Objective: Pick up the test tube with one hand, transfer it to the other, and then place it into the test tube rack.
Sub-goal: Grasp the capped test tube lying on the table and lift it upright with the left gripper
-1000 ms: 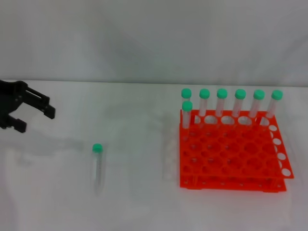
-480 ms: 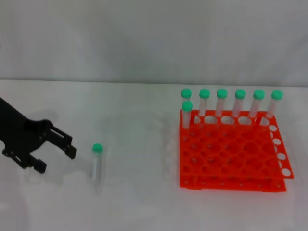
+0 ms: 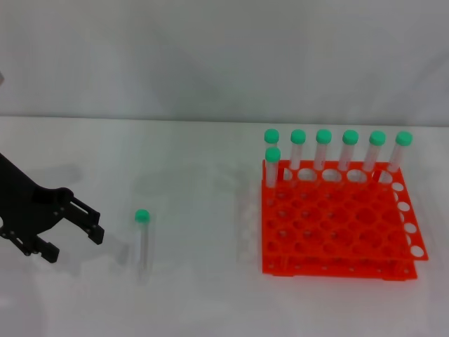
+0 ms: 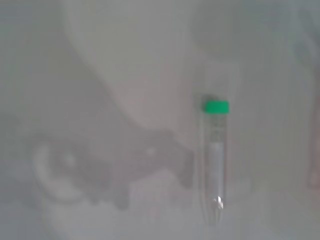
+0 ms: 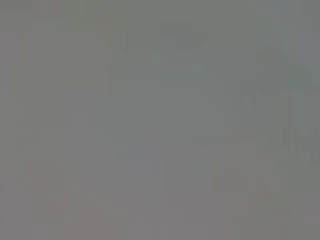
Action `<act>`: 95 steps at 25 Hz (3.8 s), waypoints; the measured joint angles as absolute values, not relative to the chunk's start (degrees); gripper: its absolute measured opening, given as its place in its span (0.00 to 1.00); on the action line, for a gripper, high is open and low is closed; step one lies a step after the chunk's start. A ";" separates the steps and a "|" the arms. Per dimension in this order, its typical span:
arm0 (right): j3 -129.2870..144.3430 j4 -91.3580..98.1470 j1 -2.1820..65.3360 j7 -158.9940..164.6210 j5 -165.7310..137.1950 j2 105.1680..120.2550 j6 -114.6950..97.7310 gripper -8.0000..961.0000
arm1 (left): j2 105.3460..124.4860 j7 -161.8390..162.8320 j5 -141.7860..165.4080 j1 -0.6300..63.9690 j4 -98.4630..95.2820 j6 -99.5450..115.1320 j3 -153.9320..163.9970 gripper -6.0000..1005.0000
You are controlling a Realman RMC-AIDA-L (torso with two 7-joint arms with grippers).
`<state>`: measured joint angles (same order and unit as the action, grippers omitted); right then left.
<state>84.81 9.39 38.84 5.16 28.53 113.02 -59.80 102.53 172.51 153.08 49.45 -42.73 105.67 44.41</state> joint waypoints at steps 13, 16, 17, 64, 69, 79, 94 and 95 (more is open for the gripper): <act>84.81 9.56 39.32 4.93 28.63 113.60 -59.78 0.86 | 103.13 172.44 154.33 52.77 -38.28 100.48 51.67 0.83; 84.81 9.58 39.39 4.92 28.60 113.81 -59.76 0.86 | 103.23 172.43 154.72 54.08 -36.79 99.96 53.04 0.83; 84.81 9.57 39.39 4.92 28.62 113.84 -59.76 0.86 | 103.24 172.44 154.75 54.17 -36.60 99.96 53.66 0.83; 84.81 9.17 38.90 4.92 28.93 114.64 -59.62 0.85 | 107.05 170.73 154.75 56.83 -27.37 84.72 54.85 0.56; 84.81 9.20 38.90 4.92 28.92 114.70 -59.63 0.85 | 107.20 170.55 154.74 57.13 -26.48 84.47 54.84 0.55; 84.81 9.27 38.94 4.92 28.91 114.70 -59.67 0.84 | 107.81 170.51 154.85 57.09 -25.62 82.88 54.84 0.54; 84.81 9.19 38.86 4.97 28.92 114.69 -59.51 0.84 | 108.99 170.65 154.33 57.08 -23.45 79.19 54.84 0.49; 84.81 9.20 38.85 4.97 28.92 114.70 -59.50 0.84 | 108.99 170.69 154.33 57.05 -23.42 79.19 54.84 0.49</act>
